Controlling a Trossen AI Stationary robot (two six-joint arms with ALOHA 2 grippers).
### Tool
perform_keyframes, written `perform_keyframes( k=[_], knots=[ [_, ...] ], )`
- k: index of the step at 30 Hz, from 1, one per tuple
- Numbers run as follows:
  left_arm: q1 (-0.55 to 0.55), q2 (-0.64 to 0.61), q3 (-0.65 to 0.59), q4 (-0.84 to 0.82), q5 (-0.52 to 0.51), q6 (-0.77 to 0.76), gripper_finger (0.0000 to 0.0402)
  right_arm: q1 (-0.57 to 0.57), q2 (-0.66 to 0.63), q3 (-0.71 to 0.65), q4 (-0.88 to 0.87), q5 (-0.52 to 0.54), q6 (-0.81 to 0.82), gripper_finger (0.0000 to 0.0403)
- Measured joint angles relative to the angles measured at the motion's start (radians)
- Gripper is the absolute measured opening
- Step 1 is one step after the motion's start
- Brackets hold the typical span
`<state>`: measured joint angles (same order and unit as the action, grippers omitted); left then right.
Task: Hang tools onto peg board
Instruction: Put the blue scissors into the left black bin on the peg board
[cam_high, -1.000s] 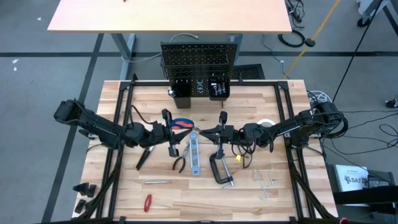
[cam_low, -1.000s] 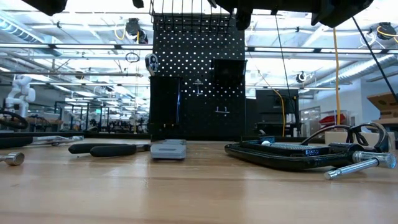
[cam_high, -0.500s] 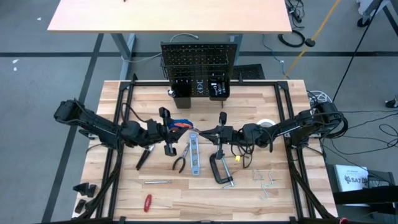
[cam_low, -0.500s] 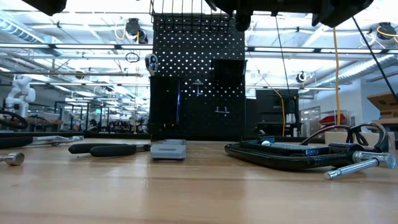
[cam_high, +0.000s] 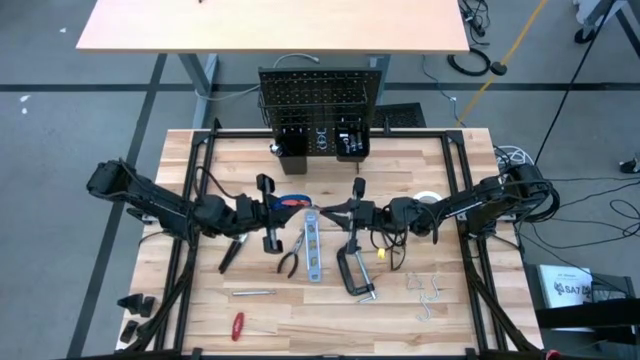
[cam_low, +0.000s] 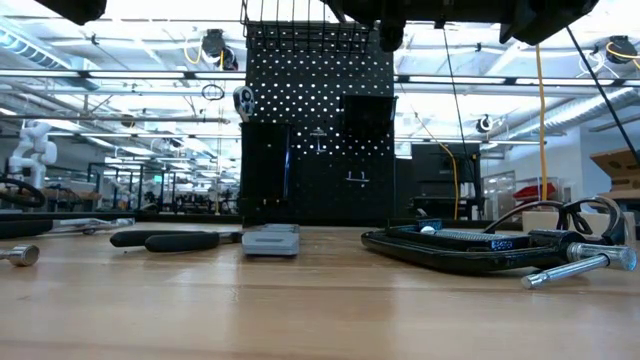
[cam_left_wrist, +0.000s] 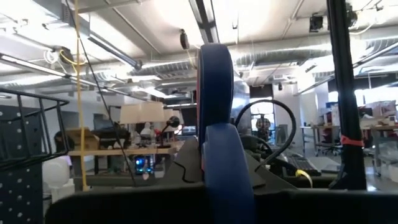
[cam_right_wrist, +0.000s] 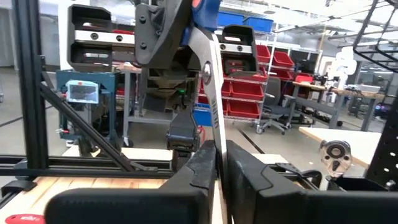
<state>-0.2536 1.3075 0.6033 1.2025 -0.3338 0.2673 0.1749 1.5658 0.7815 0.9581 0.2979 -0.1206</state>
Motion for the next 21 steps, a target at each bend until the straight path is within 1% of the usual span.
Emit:
perform_keyframes(
  k=[4, 6, 9, 11, 16, 18, 21],
  knots=[
    [0.0, 0.0, 0.0, 0.005, -0.011, 0.012, 0.0012, 0.001, -0.001, 0.0, 0.001, 0.016, -0.038, 0.0065],
    [0.0, -0.004, 0.0, 0.006, -0.04, 0.043, 0.0012, 0.003, -0.008, 0.0, -0.001, 0.071, -0.058, 0.0089],
    [-0.014, -0.025, 0.0, -0.025, -0.152, 0.115, 0.0012, 0.014, -0.052, 0.0, -0.044, 0.192, -0.096, 0.0126],
    [-0.029, -0.046, 0.0, -0.064, -0.239, 0.162, 0.0012, 0.027, -0.099, 0.0, -0.121, 0.246, -0.121, 0.0148],
    [-0.049, -0.103, -0.002, -0.179, -0.428, 0.247, 0.0012, 0.076, -0.227, 0.0, -0.386, 0.249, -0.11, 0.0182],
    [-0.03, -0.112, -0.016, -0.198, -0.459, 0.241, 0.0012, 0.09, -0.261, 0.0, -0.488, 0.247, -0.079, 0.0187],
    [0.018, -0.113, -0.044, -0.192, -0.463, 0.206, 0.0012, 0.097, -0.285, 0.0, -0.605, 0.25, -0.03, 0.0187]
  ],
)
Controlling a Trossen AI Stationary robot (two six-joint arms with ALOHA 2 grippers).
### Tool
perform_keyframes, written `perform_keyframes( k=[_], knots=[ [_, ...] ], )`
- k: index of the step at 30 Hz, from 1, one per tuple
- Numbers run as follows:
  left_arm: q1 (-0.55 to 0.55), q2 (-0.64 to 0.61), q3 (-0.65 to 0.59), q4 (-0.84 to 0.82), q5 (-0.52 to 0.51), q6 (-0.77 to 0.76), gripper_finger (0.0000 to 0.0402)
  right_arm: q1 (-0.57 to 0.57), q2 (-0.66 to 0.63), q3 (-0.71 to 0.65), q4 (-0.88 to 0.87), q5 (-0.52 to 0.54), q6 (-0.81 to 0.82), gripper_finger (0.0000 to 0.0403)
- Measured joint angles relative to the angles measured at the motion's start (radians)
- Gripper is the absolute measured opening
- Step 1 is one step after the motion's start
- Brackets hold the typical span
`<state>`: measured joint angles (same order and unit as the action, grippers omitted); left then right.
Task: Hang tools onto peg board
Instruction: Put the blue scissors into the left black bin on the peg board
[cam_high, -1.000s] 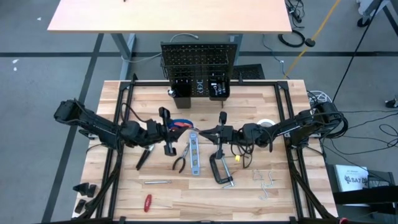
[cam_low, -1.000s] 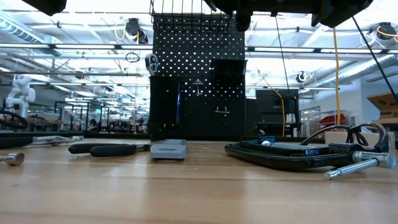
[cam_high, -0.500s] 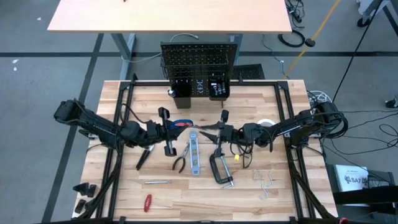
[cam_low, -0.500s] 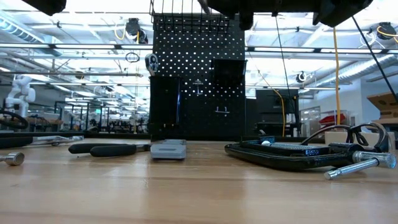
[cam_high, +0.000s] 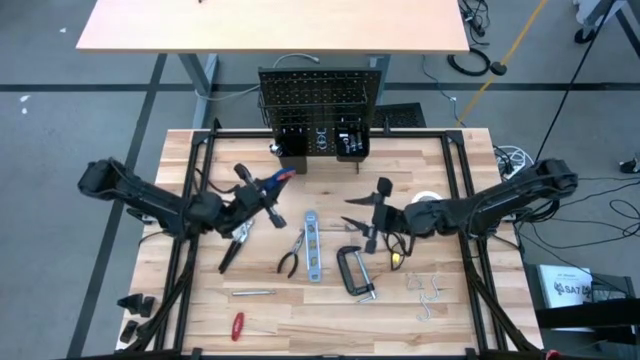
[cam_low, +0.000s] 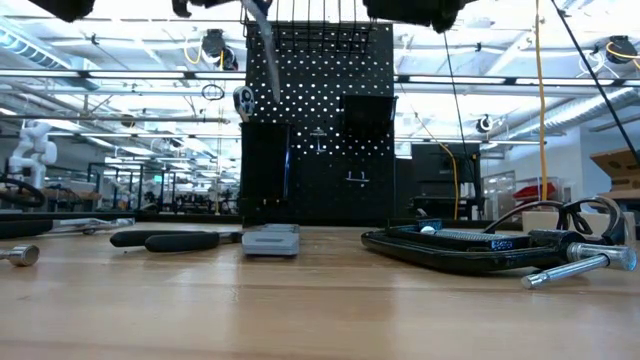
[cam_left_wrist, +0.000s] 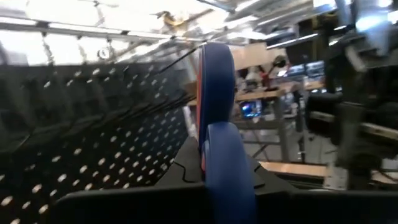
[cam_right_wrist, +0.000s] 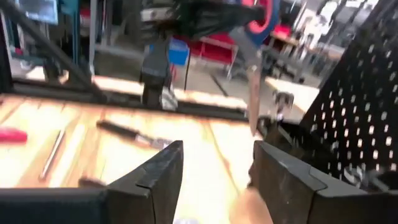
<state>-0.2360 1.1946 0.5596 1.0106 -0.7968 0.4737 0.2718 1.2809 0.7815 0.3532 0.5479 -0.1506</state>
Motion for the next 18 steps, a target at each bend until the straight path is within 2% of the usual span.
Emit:
perform_keyframes(
  k=[3, 7, 12, 18],
  knots=[
    [0.059, 0.0, -0.021, 0.004, 0.0, -0.016, 0.0012, 0.0, 0.0, 0.0, -0.069, 0.0, 0.049, 0.0183],
    [0.109, -0.017, -0.056, 0.112, 0.001, -0.015, 0.0012, 0.003, 0.026, 0.0, -0.105, 0.001, 0.088, 0.0181],
    [0.144, -0.112, -0.111, 0.172, 0.005, -0.026, 0.0012, 0.022, 0.062, -0.001, -0.114, 0.001, 0.091, 0.0181],
    [0.192, -0.222, -0.175, 0.179, 0.007, -0.127, 0.0012, 0.025, 0.09, -0.001, -0.119, 0.001, 0.104, 0.0181]
  ],
)
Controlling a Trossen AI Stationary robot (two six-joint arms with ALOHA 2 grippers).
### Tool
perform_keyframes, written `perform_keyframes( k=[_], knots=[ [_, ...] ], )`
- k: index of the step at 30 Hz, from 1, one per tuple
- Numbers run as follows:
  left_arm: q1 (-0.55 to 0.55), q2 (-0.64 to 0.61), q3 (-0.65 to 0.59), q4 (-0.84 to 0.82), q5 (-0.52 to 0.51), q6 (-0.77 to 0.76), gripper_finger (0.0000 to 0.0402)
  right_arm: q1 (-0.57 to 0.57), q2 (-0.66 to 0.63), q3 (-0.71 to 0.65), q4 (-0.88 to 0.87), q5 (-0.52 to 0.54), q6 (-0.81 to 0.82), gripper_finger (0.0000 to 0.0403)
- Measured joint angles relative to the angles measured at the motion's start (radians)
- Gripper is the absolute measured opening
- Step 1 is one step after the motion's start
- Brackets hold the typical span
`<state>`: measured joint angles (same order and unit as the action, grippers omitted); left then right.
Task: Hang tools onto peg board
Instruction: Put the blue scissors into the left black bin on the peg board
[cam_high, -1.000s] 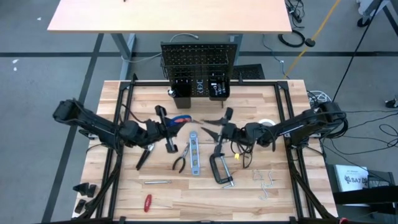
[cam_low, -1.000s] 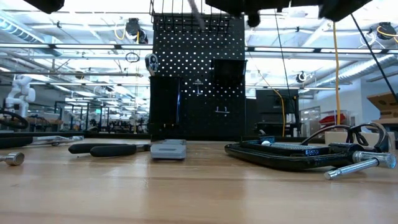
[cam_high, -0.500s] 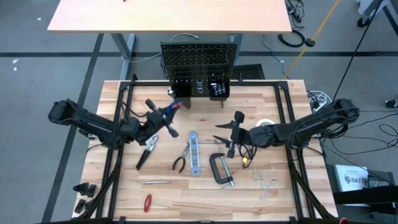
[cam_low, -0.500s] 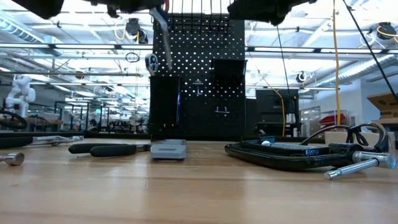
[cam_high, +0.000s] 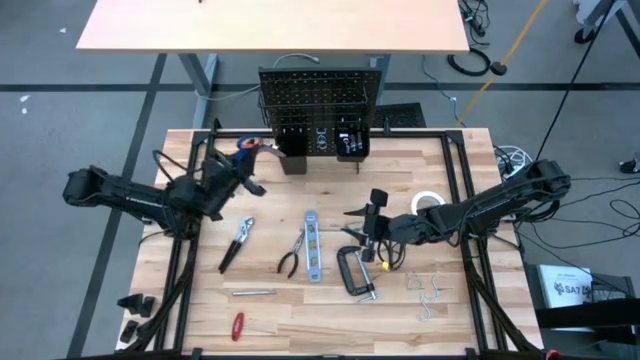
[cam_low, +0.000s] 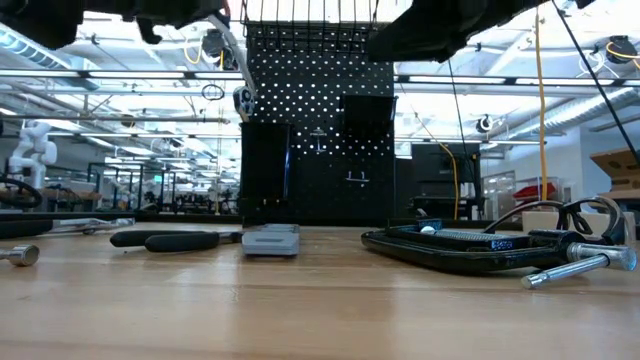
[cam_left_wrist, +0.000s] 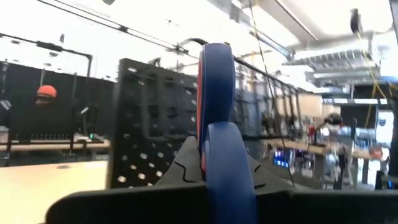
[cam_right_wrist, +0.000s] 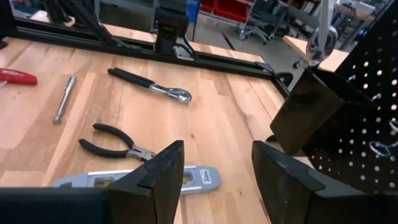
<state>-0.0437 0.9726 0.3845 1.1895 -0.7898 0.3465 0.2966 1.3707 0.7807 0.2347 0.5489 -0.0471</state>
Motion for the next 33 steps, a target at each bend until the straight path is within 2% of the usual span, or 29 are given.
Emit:
perform_keyframes(
  k=[7, 12, 15, 18, 22, 26, 29, 33],
  knots=[
    [0.076, -0.108, -0.054, 0.07, 0.021, -0.027, 0.0012, 0.0, 0.015, 0.0, -0.019, -0.004, 0.032, 0.0181],
    [0.156, -0.17, -0.054, 0.049, 0.06, -0.056, 0.0012, 0.0, 0.015, 0.0, -0.029, -0.004, 0.036, 0.0181],
    [0.219, -0.183, -0.054, 0.001, 0.102, -0.125, 0.0012, 0.0, 0.014, 0.0, -0.028, -0.004, 0.035, 0.0181],
    [0.314, -0.183, -0.054, -0.108, 0.125, -0.259, 0.0012, 0.0, 0.014, 0.0, -0.022, -0.004, 0.034, 0.018],
    [0.457, -0.172, -0.054, -0.245, 0.278, -0.467, 0.0012, 0.0, 0.014, 0.0, -0.022, -0.004, 0.035, 0.018],
    [0.558, -0.143, -0.05, -0.252, 0.413, -0.57, 0.0012, 0.0, 0.014, 0.0, -0.022, -0.004, 0.038, 0.018],
    [0.603, -0.105, -0.028, -0.31, 0.498, -0.603, 0.0012, 0.0, 0.014, 0.0, -0.022, -0.004, 0.037, 0.018],
    [0.64, -0.027, 0.011, -0.345, 0.563, -0.598, 0.0012, -0.005, 0.014, 0.0, -0.018, -0.004, 0.036, 0.018]
  ],
)
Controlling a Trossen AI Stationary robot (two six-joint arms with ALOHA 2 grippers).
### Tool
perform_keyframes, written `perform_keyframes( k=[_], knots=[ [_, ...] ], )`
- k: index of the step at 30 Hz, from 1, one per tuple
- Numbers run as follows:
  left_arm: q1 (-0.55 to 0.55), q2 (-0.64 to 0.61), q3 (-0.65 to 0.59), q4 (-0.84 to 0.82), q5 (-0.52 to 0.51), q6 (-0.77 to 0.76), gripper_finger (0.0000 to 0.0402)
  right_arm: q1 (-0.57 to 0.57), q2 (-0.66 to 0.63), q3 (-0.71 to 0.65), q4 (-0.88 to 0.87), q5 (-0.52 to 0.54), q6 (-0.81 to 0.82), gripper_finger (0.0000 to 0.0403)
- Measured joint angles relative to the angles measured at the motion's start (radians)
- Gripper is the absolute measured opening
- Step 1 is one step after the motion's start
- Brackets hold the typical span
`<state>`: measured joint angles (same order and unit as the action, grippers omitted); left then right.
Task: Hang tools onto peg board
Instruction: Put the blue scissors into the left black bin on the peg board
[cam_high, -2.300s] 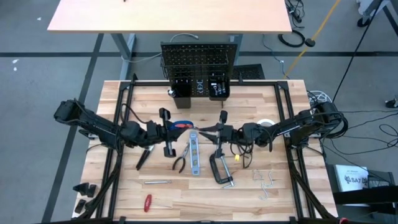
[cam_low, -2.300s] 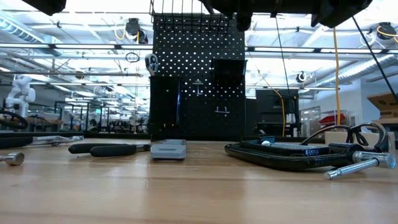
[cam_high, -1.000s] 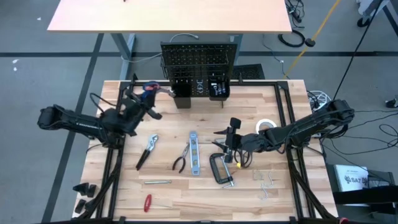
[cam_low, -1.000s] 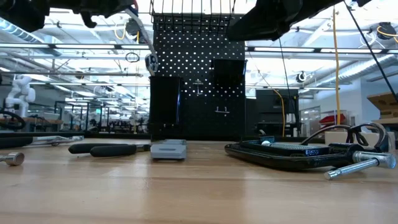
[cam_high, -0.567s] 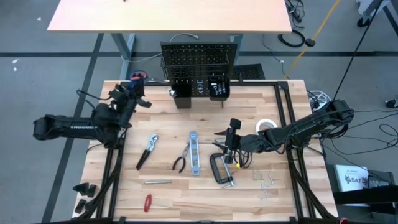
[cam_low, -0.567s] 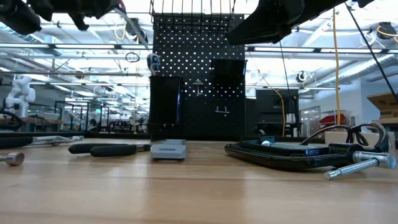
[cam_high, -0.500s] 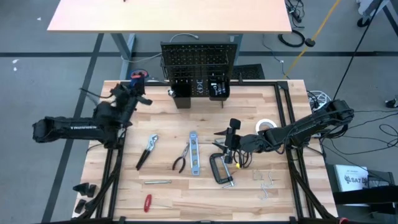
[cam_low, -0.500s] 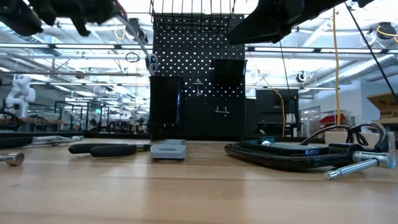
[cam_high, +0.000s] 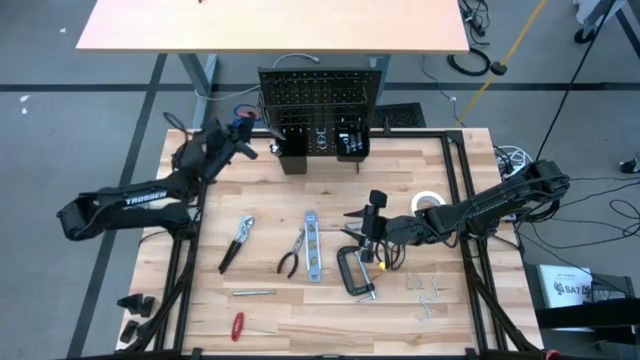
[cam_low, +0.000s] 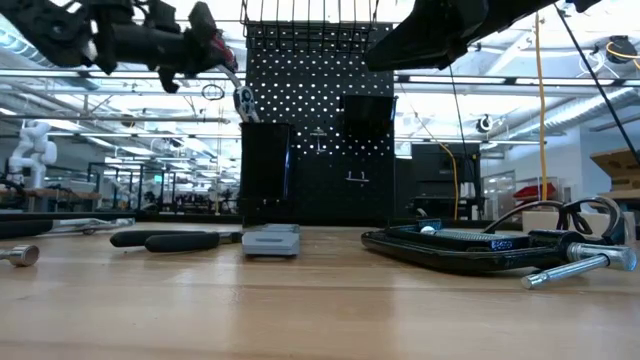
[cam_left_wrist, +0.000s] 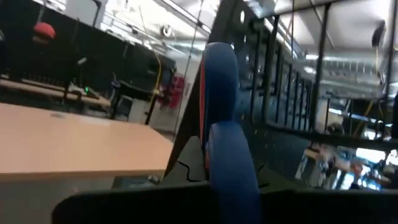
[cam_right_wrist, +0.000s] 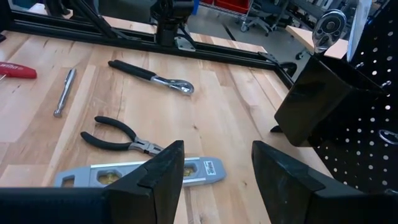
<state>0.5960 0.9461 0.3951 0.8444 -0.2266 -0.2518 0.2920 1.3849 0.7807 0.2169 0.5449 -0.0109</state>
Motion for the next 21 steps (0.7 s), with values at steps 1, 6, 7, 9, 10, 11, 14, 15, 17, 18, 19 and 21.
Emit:
perform_keyframes(
  k=[1, 6, 7, 9, 10, 11, 14, 15, 17, 18, 19, 21],
  knots=[
    [0.009, 0.019, 0.01, 0.001, 0.02, 0.002, 0.0012, -0.001, 0.0, 0.0, 0.003, 0.0, 0.0, 0.018],
    [0.028, 0.095, 0.052, 0.005, 0.114, 0.003, 0.0012, -0.001, 0.0, 0.0, 0.004, 0.0, 0.0, 0.018],
    [0.028, 0.107, 0.053, 0.004, 0.122, 0.003, 0.0012, -0.001, 0.0, 0.0, 0.004, 0.0, 0.0, 0.018],
    [0.028, 0.125, 0.053, -0.004, 0.126, 0.006, 0.0012, -0.001, 0.0, 0.0, 0.004, 0.0, 0.0, 0.018],
    [0.028, 0.133, 0.053, -0.011, 0.133, 0.018, 0.0012, -0.001, 0.0, 0.0, 0.004, 0.0, 0.0, 0.018],
    [0.028, 0.139, 0.053, -0.019, 0.148, 0.039, 0.0012, -0.001, 0.0, 0.0, 0.003, 0.0, 0.0, 0.018],
    [0.028, 0.156, 0.053, -0.03, 0.178, 0.078, 0.0012, -0.001, 0.0, 0.0, 0.003, 0.0, 0.0, 0.0181],
    [0.027, 0.158, 0.053, -0.028, 0.181, 0.085, 0.0012, -0.001, 0.0, 0.0, 0.003, 0.0, -0.001, 0.018],
    [0.028, 0.159, 0.053, -0.025, 0.182, 0.104, 0.0012, -0.001, 0.0, 0.0, 0.003, 0.0, -0.003, 0.018],
    [0.028, 0.159, 0.053, -0.025, 0.182, 0.107, 0.0012, -0.001, 0.0, 0.0, 0.003, 0.0, -0.003, 0.018],
    [0.028, 0.159, 0.053, -0.026, 0.182, 0.107, 0.0012, -0.001, 0.0, 0.0, 0.003, 0.0, -0.003, 0.018],
    [0.028, 0.159, 0.053, -0.029, 0.189, 0.11, 0.0012, -0.001, 0.0, 0.0, 0.003, 0.0, -0.003, 0.018]
  ],
)
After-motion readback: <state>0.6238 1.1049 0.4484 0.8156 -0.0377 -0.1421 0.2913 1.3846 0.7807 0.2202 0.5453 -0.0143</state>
